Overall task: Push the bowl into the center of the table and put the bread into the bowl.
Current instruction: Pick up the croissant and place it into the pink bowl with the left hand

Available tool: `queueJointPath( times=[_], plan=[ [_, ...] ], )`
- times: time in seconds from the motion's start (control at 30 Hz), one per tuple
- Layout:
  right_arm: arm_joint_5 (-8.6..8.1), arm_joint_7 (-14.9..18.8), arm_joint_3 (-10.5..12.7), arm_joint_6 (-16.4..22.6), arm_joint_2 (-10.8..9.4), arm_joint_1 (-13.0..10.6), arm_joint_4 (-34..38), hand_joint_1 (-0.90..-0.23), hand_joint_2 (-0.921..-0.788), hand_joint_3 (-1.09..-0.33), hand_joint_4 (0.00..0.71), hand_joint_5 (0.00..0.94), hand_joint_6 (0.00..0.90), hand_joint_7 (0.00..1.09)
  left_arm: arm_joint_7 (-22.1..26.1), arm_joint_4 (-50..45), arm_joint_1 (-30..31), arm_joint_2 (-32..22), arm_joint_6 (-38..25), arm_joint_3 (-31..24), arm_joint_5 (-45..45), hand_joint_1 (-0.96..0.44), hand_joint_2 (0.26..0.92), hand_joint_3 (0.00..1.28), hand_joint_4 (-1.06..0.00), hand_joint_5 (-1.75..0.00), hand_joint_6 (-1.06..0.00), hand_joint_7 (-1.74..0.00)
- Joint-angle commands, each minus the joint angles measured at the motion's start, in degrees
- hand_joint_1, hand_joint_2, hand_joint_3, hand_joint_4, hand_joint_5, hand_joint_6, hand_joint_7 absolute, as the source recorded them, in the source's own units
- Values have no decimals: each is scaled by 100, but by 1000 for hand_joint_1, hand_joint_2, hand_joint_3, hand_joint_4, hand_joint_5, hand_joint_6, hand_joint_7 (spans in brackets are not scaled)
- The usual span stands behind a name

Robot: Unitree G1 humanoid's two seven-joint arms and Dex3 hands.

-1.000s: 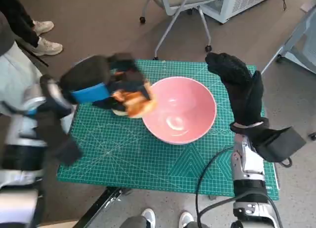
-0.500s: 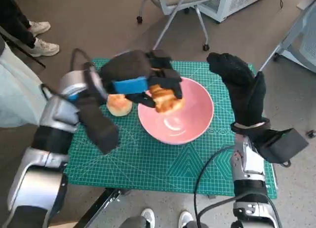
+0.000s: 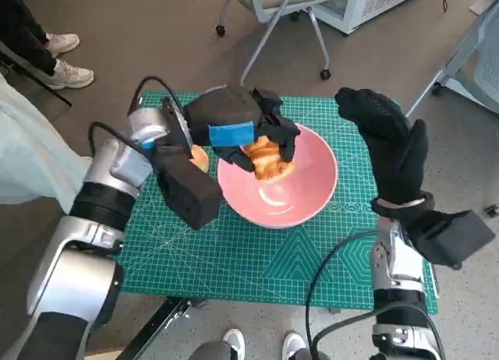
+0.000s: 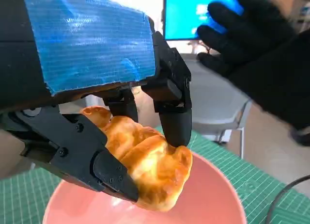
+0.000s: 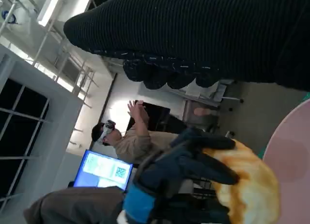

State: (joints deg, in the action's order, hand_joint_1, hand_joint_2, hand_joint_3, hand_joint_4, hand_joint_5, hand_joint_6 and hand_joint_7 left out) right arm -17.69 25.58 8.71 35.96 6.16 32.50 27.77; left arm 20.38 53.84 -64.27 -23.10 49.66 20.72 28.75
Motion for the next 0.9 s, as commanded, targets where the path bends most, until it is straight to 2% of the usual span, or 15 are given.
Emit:
queueJointPath(
  times=[0.03,0.07,0.1,0.13,0.27,0.57,0.9],
  plan=[
    [59,-79,34,-54,20,-158,-4,-664,-921,-738,208,0,112,533,-36,192,-78,53,-64,108,94,-132,900,176,-532,-710,-523,-1202],
    [69,-94,34,-47,20,-164,-14,-660,-921,-739,205,0,111,532,-8,199,-72,47,-99,123,105,-84,865,134,-524,-471,-518,-863],
    [87,-114,33,-32,20,-169,-18,-658,-921,-740,205,1,112,532,45,199,-64,39,-143,133,95,-57,857,95,-516,-303,-536,-588],
    [100,-128,31,-23,20,-175,-26,-657,-921,-741,205,1,113,532,80,196,-58,33,-170,141,84,-51,848,65,-487,-194,-534,-394],
    [112,-158,20,-9,11,-177,-27,-655,-921,-743,206,2,116,532,267,124,-10,15,-301,125,-31,-78,827,17,-397,-40,-493,-97],
    [115,-187,-1,-12,5,-161,-10,-645,-921,-746,207,2,118,531,789,-249,199,-118,-542,-95,-511,-114,815,1,-257,-1,-409,-3],
    [128,-200,-29,-4,-15,-199,-42,-644,-921,-747,206,1,119,529,673,-1145,590,-807,-500,-359,-461,-136,790,0,-251,-5,-422,-10]
  ],
)
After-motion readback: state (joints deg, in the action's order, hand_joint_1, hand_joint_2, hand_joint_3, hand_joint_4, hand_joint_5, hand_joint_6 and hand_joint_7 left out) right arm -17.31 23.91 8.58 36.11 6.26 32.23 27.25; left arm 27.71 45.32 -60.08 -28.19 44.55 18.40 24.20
